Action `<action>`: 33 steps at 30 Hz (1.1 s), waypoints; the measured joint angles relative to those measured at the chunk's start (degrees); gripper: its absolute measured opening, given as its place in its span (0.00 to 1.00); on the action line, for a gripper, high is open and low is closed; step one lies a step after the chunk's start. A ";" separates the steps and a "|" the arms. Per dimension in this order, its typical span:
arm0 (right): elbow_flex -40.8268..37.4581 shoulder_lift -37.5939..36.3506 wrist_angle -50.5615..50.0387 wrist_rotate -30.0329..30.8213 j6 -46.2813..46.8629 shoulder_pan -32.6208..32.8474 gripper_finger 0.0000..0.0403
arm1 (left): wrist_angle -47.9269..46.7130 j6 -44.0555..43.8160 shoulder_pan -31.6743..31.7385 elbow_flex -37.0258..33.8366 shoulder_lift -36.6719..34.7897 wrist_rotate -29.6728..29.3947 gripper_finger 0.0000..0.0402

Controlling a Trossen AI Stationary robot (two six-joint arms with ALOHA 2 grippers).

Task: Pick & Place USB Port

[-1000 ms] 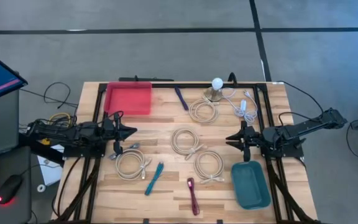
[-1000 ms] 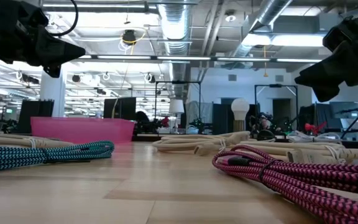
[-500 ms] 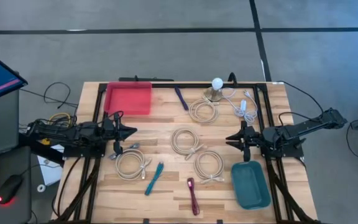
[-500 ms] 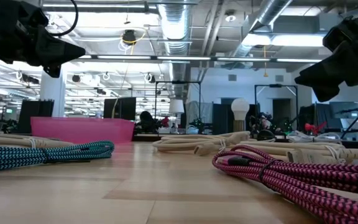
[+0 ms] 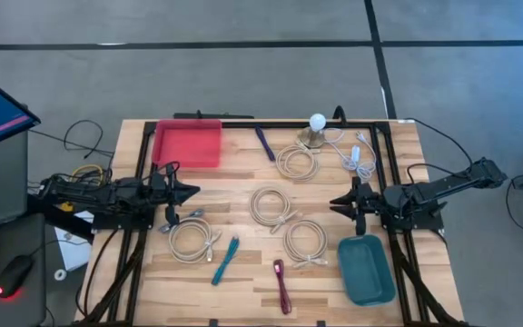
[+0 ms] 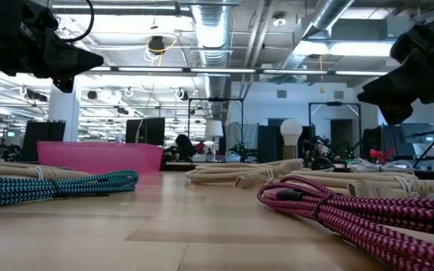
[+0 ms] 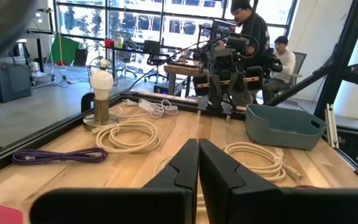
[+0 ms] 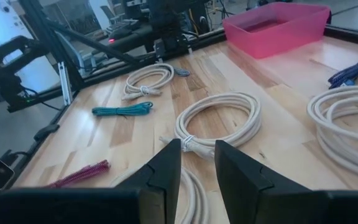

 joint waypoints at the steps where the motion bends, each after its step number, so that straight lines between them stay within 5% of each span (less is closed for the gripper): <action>1: 0.00 0.00 0.00 0.02 0.05 0.00 0.23 | 0.14 0.00 -0.01 0.00 0.00 0.01 0.03; 33: 0.00 0.02 1.73 0.04 0.69 0.00 0.23 | 2.09 -0.02 -0.02 0.00 0.01 0.00 0.03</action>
